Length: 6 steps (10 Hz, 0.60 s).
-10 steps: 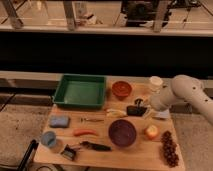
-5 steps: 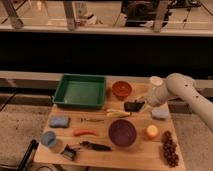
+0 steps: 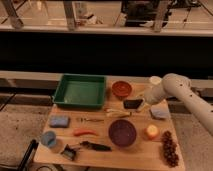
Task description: Place eraser in metal cup
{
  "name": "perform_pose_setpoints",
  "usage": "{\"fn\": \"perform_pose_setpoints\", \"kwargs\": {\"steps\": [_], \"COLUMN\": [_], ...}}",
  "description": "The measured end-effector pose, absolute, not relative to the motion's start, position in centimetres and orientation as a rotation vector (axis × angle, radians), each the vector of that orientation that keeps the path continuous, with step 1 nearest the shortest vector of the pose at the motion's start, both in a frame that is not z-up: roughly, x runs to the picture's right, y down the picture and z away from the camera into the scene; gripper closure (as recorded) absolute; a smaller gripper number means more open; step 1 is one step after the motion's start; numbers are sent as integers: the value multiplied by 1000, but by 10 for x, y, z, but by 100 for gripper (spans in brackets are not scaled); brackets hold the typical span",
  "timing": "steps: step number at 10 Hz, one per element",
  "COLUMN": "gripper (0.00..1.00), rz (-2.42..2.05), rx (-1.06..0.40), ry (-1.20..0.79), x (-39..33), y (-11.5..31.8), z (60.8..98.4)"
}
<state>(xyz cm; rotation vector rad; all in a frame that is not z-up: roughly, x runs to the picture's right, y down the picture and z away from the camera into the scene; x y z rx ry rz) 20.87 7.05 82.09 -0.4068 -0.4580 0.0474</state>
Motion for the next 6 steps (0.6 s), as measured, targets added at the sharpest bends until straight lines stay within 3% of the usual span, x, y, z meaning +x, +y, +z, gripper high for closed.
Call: {"fn": "perform_pose_setpoints", "kwargs": {"steps": [6], "gripper": [100], "rz": [69], "rx": [-385], "ry": [-396], "x": [246], "y": [53], "z": [843]}}
